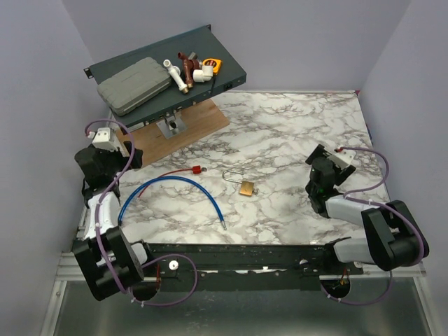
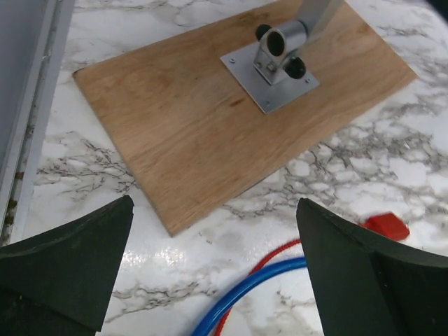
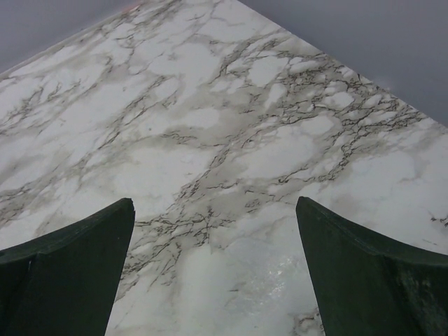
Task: Unlock with the key
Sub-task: Reset both arms
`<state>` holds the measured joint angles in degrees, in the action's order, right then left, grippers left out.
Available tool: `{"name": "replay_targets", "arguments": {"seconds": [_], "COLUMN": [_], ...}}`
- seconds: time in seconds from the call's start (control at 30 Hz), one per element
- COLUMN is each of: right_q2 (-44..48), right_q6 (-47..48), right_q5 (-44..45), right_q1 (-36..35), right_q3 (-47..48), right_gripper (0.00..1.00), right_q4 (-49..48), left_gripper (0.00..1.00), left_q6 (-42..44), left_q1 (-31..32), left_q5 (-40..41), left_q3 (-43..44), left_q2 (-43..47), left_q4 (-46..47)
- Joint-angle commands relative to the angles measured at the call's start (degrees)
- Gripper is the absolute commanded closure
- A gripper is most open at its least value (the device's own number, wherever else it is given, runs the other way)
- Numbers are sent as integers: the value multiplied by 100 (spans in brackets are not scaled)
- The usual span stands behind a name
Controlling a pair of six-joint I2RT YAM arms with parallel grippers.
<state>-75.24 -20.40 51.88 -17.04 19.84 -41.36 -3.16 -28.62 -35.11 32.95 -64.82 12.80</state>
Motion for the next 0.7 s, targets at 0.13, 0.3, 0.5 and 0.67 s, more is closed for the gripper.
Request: {"name": "replay_targets", "arguments": {"seconds": [0.13, 0.3, 0.5, 0.67], "right_q2": [-452, -677, -1179, -1554], "right_q6": [778, 1094, 1270, 1366], "right_q5": [-240, -622, -979, -1166], "right_q1": [267, 280, 280, 280], "right_q3": [-305, -267, -118, -43], "right_gripper": [0, 0, 0, 0], "right_q4": [-1825, -2156, -2288, -2465], "left_gripper": [2, 1, 2, 2], "left_q6": [-367, -291, -294, -271], "left_q1": [1723, 1746, 1755, 1824], "left_q5": [2559, 2421, 2088, 2066], "left_q3": [-224, -745, -1259, -1311], "left_q2": [4, -4, -148, -166], "left_q4": [499, 1340, 2783, 2952]}}
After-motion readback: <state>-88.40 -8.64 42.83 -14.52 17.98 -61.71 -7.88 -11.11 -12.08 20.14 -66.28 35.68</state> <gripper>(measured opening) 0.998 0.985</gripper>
